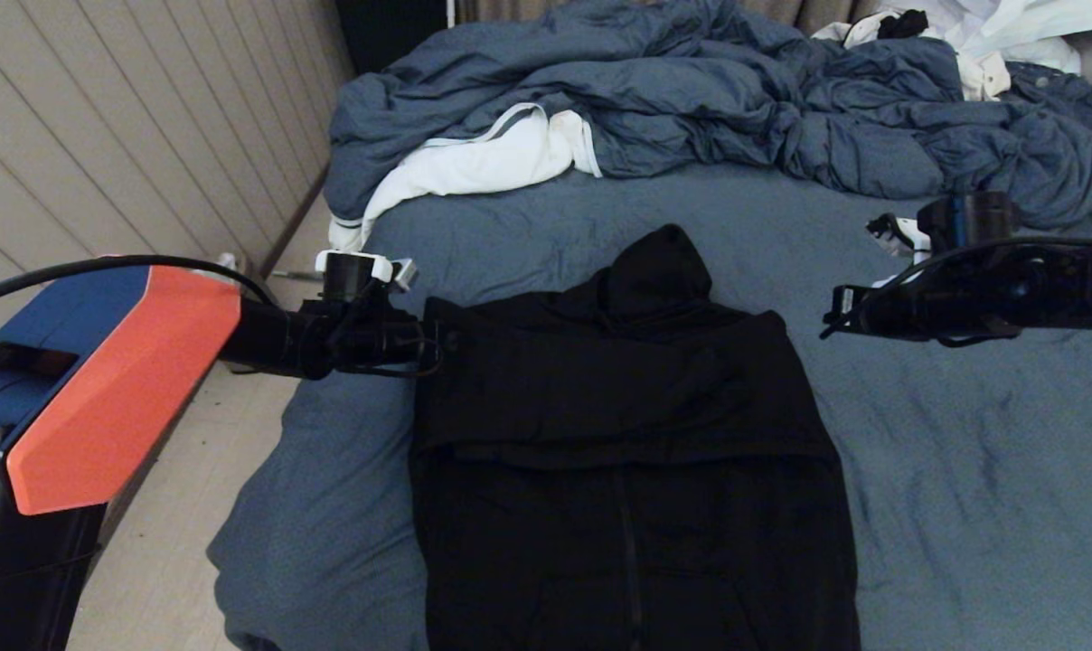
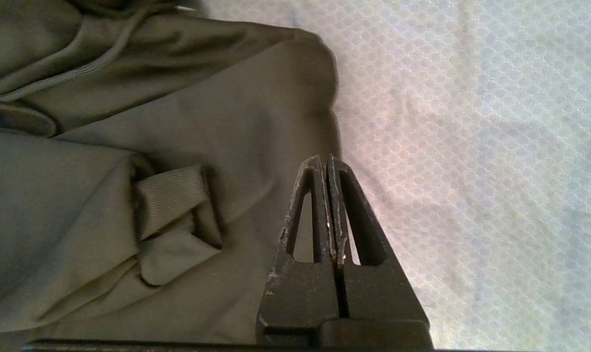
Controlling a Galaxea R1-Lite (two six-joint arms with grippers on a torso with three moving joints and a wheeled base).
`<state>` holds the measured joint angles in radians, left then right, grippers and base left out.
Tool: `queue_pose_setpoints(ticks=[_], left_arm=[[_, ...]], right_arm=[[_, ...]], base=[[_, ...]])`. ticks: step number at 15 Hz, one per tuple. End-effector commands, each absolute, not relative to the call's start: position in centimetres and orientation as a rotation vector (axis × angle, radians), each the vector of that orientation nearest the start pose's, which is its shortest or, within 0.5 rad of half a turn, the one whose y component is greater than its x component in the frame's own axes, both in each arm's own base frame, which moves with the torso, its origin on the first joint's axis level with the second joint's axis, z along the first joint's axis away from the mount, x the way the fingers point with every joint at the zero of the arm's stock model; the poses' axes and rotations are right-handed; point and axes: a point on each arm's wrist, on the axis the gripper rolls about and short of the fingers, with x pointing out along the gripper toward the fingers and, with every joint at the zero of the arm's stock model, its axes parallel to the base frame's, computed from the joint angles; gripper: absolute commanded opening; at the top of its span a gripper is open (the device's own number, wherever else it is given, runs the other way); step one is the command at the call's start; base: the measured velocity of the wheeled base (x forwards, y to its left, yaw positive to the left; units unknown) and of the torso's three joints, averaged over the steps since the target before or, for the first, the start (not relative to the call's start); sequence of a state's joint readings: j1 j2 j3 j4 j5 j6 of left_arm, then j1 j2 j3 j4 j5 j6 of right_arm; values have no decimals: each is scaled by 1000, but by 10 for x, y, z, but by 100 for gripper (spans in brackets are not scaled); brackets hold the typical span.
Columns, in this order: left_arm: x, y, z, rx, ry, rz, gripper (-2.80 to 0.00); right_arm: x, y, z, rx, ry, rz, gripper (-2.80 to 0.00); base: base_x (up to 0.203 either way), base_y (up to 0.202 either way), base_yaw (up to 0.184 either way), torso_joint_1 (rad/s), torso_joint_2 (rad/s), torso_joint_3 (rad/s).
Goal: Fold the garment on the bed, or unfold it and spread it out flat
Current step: Fold the black sweatshirt
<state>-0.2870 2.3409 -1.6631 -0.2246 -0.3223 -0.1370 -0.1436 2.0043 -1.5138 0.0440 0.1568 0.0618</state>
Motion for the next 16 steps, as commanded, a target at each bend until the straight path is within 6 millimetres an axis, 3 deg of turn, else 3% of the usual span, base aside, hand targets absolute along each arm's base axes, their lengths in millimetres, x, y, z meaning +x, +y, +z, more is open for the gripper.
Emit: queue_pose_setpoints(ticks=[1, 6, 10, 16], left_arm=[[463, -144, 119, -140, 499, -567, -280], [466, -144, 125, -171, 478, -565, -280], [468, -144, 129, -194, 473, -556, -280], [475, -140, 120, -197, 482, -541, -280]], right_arm=[[402, -53, 203, 140, 533, 0, -280], [407, -55, 197, 164, 527, 47, -280], [422, -56, 191, 195, 521, 37, -280], [434, -59, 174, 201, 550, 31, -280]], base=[[0, 0, 0, 0, 0, 0], [0, 0, 0, 0, 0, 0], [0, 0, 0, 0, 0, 0], [0, 0, 0, 0, 0, 0]])
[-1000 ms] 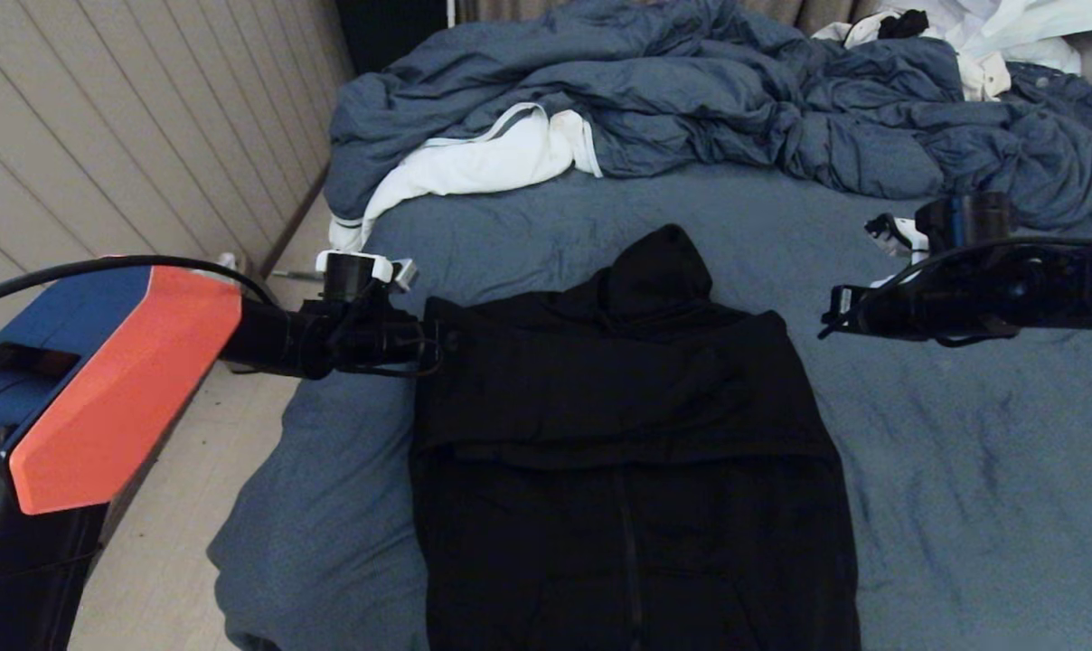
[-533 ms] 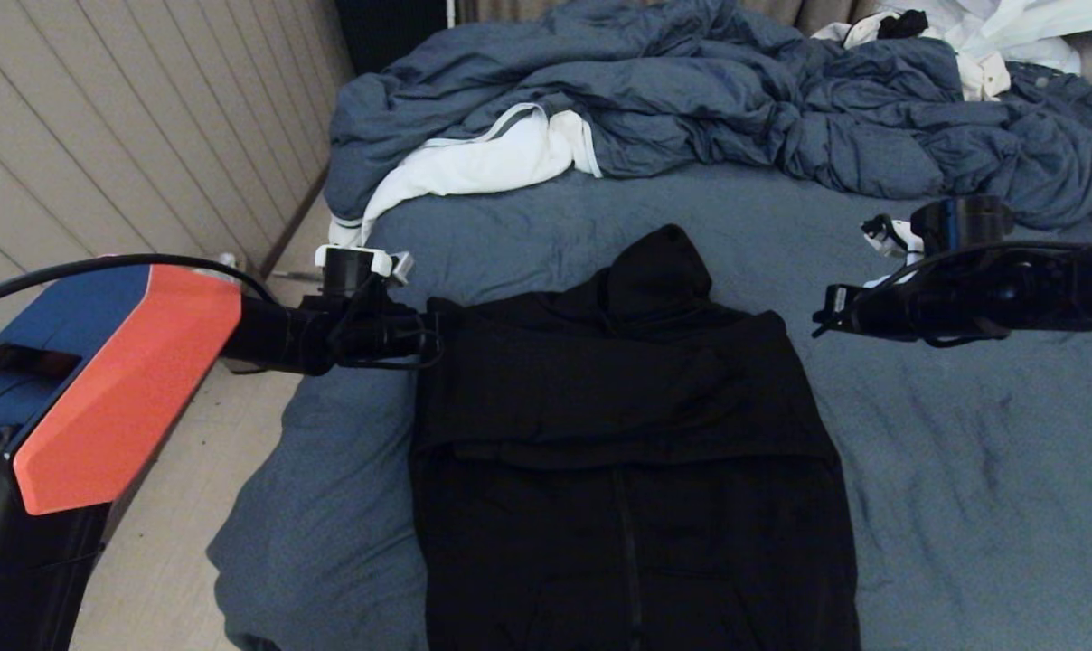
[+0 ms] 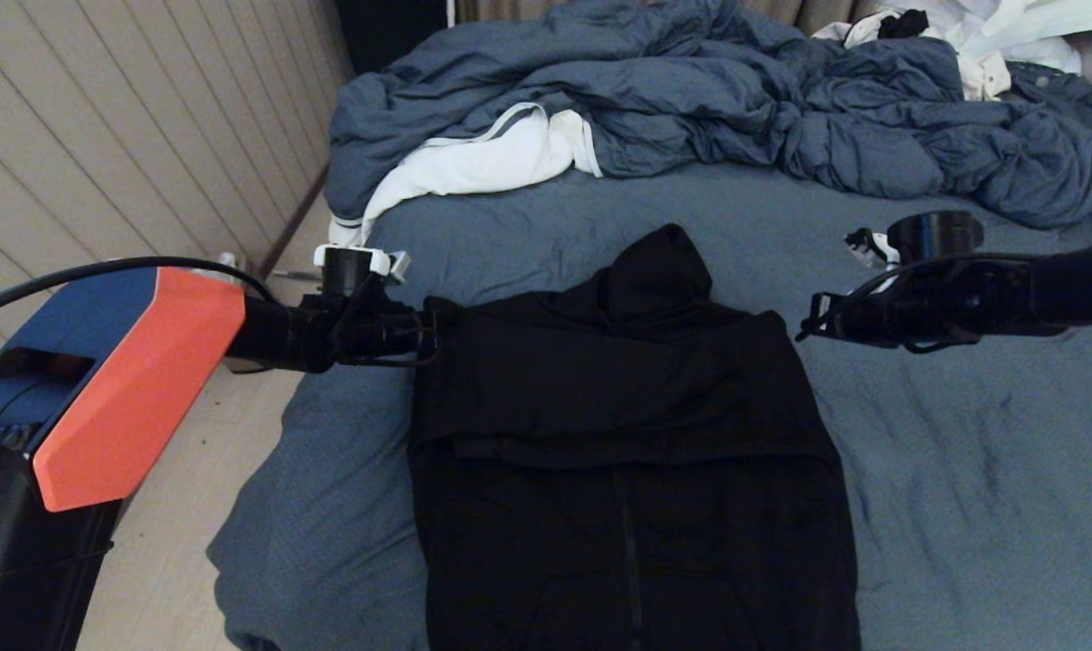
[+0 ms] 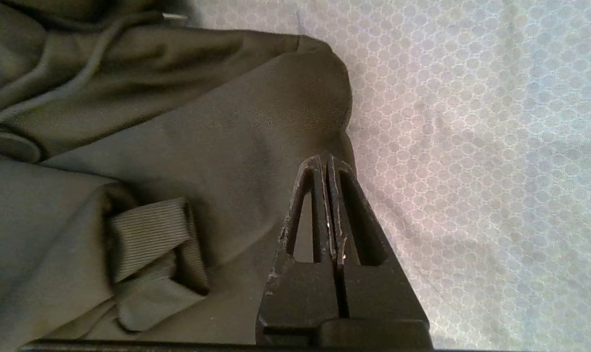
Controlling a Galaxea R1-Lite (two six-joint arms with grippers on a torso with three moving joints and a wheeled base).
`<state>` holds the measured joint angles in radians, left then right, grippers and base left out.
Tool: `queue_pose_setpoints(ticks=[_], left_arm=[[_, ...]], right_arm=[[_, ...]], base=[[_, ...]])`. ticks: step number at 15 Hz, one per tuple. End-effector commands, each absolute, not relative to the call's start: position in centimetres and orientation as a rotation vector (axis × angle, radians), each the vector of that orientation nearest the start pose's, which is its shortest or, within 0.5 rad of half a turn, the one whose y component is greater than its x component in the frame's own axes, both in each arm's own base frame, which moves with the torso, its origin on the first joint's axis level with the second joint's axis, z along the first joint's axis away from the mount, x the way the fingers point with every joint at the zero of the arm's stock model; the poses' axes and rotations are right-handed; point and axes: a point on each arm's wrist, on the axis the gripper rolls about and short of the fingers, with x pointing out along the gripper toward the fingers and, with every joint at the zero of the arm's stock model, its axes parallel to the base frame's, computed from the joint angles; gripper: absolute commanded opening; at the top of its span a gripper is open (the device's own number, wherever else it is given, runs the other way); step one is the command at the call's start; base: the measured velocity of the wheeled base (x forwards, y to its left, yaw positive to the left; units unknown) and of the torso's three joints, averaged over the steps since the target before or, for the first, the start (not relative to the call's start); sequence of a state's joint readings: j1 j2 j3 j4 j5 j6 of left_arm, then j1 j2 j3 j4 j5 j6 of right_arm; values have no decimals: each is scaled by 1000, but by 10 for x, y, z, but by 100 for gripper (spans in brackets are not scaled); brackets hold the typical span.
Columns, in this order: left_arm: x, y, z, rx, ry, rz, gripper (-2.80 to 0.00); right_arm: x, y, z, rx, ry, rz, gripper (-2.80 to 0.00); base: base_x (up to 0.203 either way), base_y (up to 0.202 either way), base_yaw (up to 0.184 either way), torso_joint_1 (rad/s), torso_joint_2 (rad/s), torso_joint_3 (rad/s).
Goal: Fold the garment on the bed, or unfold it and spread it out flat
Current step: Fold the black sweatshirt
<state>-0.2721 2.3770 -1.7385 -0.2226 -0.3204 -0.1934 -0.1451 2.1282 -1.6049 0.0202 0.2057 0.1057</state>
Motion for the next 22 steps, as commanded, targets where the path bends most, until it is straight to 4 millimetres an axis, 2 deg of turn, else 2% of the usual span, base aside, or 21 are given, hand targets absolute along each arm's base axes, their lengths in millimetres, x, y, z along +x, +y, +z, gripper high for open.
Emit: queue_pose_setpoints(ticks=[1, 12, 13, 19, 22], left_arm=[[475, -140, 120, -197, 482, -541, -280], [476, -140, 118, -197, 486, -542, -280], [476, -140, 118, -197, 486, -542, -280], [475, -140, 118, -197, 488, -542, -280], [475, -140, 118, -197, 488, -542, -280]], right_arm=[[435, -59, 172, 198, 555, 30, -280], [436, -60, 178, 190, 534, 19, -280], [436, -60, 177, 189, 536, 17, 0], [437, -60, 175, 176, 543, 23, 0], [443, -59, 164, 183, 562, 29, 0]], base=[[0, 0, 0, 0, 0, 0], [0, 0, 0, 0, 0, 0], [0, 0, 0, 0, 0, 0], [0, 0, 0, 0, 0, 0], [0, 0, 0, 0, 0, 0]])
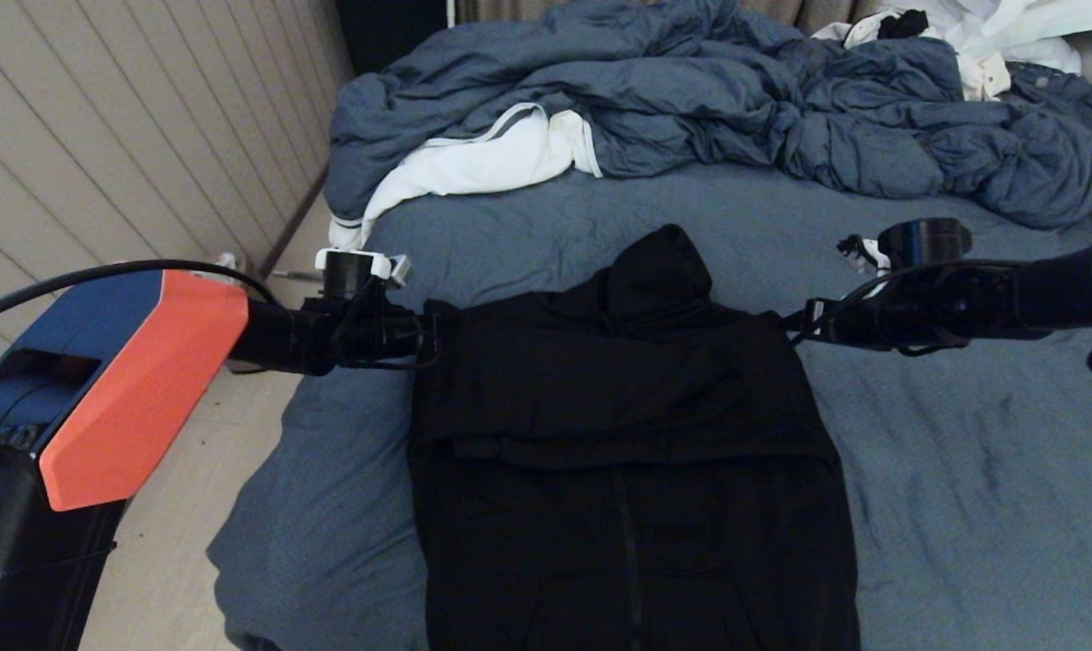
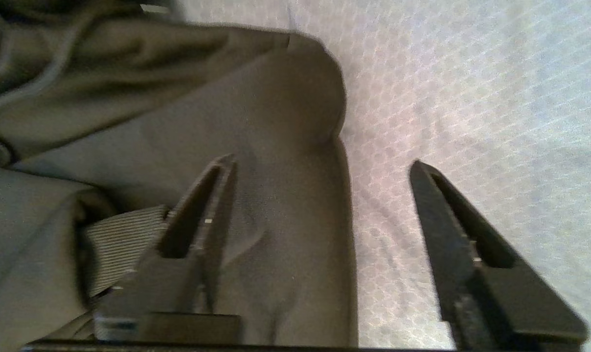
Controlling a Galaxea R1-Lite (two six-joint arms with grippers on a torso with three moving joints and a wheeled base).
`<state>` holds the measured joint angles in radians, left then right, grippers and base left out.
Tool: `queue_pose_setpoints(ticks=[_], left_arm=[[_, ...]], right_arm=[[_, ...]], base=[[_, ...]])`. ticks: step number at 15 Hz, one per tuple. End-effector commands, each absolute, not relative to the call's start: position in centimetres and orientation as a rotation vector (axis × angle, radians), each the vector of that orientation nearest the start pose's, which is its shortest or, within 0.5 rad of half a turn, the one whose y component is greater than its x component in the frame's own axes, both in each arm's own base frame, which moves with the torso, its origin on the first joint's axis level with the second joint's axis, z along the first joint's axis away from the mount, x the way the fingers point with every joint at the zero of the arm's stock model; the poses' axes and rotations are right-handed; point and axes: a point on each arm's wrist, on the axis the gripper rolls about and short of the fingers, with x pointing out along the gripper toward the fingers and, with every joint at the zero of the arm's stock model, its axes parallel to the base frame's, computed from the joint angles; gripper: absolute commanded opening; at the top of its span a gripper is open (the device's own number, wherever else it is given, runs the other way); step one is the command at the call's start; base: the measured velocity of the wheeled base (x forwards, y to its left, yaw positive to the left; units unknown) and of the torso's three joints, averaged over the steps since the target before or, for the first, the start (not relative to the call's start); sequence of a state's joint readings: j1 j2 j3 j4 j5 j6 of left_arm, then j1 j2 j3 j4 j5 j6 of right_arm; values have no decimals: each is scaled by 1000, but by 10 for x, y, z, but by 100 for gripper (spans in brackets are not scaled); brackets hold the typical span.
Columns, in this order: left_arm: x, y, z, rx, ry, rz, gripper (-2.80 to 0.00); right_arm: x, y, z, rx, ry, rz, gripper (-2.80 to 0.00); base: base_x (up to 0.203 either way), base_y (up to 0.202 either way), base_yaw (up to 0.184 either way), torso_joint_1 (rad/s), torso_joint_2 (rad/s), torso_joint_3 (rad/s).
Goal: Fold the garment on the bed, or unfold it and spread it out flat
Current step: Fold the black sweatshirt
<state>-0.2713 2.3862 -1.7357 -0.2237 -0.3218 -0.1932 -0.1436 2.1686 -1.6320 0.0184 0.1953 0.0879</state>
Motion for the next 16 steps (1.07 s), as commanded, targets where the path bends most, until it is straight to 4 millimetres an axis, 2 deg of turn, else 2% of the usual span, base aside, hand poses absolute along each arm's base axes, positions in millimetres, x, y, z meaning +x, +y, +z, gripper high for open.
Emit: queue_pose_setpoints(ticks=[1, 5, 16], left_arm=[[475, -140, 117, -197, 490, -542, -280], [477, -140, 113, -197, 495, -541, -280], [478, -141, 111, -199, 495, -542, -280]], right_arm=[[445, -58, 158, 184, 574, 31, 0], [455, -52, 141, 192, 596, 45, 0], [469, -43, 118, 194, 618, 62, 0]], base=[[0, 0, 0, 0, 0, 0], [0, 0, 0, 0, 0, 0], [0, 0, 0, 0, 0, 0]])
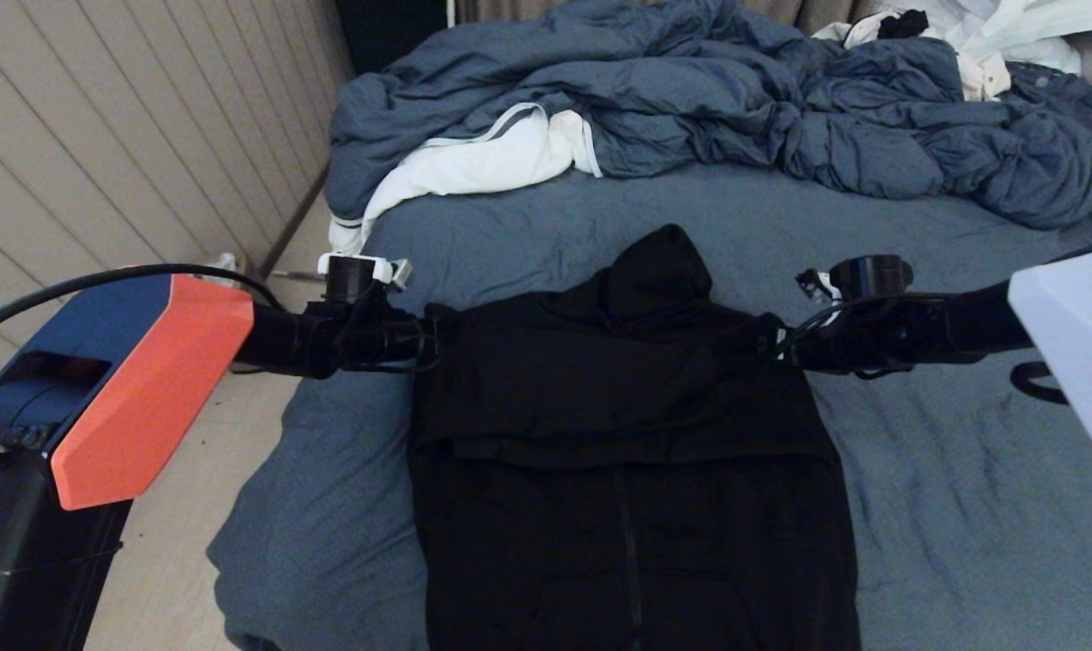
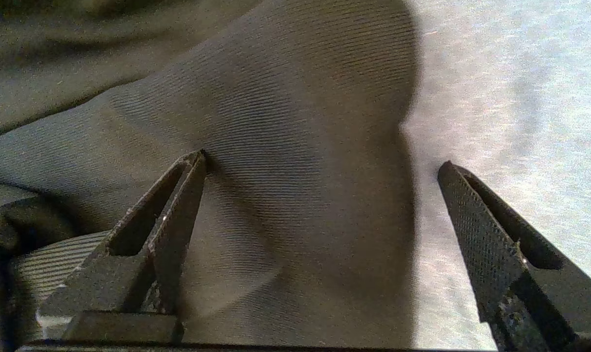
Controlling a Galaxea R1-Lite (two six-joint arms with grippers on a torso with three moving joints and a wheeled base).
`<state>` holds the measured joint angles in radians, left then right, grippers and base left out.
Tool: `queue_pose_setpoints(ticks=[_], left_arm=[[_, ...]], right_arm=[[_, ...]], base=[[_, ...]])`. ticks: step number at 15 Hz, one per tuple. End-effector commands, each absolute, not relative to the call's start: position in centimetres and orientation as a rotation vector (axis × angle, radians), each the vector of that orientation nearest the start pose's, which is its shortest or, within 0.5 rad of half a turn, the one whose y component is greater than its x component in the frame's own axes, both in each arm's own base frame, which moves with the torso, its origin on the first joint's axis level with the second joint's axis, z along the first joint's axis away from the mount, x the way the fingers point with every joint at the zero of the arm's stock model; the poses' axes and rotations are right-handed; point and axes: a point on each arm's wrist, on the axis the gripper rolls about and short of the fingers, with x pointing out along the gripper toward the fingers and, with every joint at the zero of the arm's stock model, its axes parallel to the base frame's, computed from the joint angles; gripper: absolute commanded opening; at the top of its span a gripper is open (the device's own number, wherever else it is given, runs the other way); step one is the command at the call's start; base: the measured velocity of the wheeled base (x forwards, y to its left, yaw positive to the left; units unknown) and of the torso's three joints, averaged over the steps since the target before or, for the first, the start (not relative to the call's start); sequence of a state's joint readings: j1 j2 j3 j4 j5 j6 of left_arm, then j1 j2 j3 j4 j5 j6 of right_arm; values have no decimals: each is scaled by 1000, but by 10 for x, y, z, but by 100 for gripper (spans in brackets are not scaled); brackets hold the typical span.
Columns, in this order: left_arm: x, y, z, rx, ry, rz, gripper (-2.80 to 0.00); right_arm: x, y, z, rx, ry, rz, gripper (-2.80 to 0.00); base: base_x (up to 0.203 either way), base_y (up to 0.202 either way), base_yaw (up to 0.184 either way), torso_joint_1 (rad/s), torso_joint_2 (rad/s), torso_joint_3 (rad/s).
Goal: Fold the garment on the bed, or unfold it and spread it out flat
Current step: Fold the black sweatshirt
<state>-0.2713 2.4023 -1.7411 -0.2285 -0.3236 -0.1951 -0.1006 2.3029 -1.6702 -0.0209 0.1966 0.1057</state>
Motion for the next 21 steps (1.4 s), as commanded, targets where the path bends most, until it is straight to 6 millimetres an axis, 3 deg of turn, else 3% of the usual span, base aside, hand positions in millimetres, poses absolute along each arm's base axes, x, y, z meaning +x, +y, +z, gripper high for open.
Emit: queue_pose_setpoints(ticks=[1, 9, 15, 21], left_arm=[[478, -140, 111, -199, 495, -542, -280], [479, -141, 108, -206, 497, -540, -280], [479, -141, 108, -207, 497, -541, -280], [480, -141, 110, -214, 493, -539, -280]], right_arm=[[471, -43, 118, 194, 615, 63, 0], [481, -39, 111, 185, 593, 69, 0], [481, -39, 131, 195, 538, 66, 0], [492, -39, 127, 186, 522, 66, 0]], base=[[0, 0, 0, 0, 0, 0], [0, 0, 0, 0, 0, 0], [0, 0, 0, 0, 0, 0], [0, 0, 0, 0, 0, 0]])
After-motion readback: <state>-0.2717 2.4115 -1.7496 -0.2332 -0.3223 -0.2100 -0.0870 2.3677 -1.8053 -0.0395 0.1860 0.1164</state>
